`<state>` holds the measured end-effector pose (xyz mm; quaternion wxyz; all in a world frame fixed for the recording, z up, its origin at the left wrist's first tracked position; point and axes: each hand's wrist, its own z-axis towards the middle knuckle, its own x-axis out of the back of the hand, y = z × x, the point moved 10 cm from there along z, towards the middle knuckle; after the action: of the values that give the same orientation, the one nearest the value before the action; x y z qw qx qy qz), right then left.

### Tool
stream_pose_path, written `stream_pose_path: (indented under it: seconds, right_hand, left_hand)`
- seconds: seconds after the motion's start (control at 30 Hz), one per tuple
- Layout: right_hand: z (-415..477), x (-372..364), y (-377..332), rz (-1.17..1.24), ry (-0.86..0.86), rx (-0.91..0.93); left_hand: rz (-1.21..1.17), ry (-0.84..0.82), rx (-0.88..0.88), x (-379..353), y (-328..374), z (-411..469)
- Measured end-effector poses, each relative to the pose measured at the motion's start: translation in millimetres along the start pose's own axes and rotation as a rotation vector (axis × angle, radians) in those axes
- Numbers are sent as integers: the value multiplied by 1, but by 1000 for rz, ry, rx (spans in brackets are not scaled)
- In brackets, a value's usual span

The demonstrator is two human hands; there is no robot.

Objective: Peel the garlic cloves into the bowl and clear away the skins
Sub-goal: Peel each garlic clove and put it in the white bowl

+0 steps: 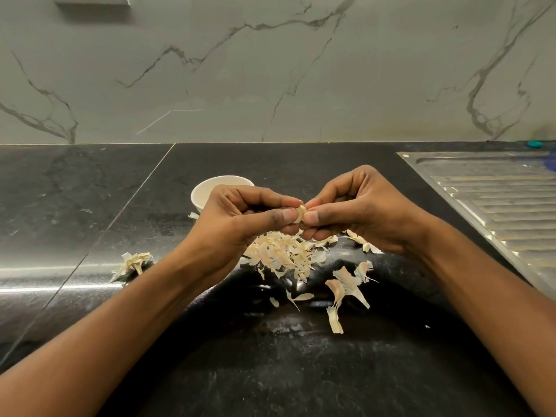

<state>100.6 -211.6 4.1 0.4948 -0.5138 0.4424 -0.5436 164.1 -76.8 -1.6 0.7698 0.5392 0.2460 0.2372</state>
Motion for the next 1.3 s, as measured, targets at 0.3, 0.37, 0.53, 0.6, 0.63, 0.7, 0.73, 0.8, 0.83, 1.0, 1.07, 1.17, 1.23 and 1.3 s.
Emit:
stream_pose_path:
  seconds: [0.3, 0.37, 0.53, 0.6, 0.63, 0.7, 0.73, 0.8, 0.83, 1.0, 1.07, 1.17, 1.23, 1.3]
  right_hand:
    - [2, 0, -1, -24, 47, 25]
    - [2, 0, -2, -30, 64, 35]
    - [3, 3, 0, -41, 110, 46]
    - [2, 4, -1, -27, 108, 47]
    - [2, 3, -2, -10, 96, 47]
    - [1, 1, -3, 28, 63, 40]
    - [1, 0, -3, 42, 49, 34]
    - [1, 1, -1, 50, 42, 23]
    - [2, 1, 1, 49, 48, 21]
    - [3, 2, 1, 36, 103, 43]
    - [4, 2, 0, 27, 124, 55]
    - [3, 3, -1, 24, 164, 73]
    - [3, 4, -2, 12, 194, 90]
    - [3, 4, -2, 6, 214, 104]
  left_hand:
    - [-3, 18, 19, 3, -4, 1]
    - [2, 29, 24, 4, -4, 1]
    - [10, 37, 18, 5, -2, 1]
    - [1, 36, 13, 5, -1, 1]
    - [-7, 35, 11, 5, -1, 1]
    - [-19, 30, 10, 4, 0, 0]
    - [-24, 31, 14, 4, 0, 0]
    - [-30, 39, 27, 4, -2, 1]
    - [-32, 47, 36, 4, -3, 0]
    - [-35, 91, 52, 8, -7, 0]
    - [-40, 104, 55, 9, -8, 0]
    - [-36, 110, 48, 11, -8, 0]
    - [-42, 116, 48, 12, -8, 0]
    - [-53, 124, 43, 12, -8, 1]
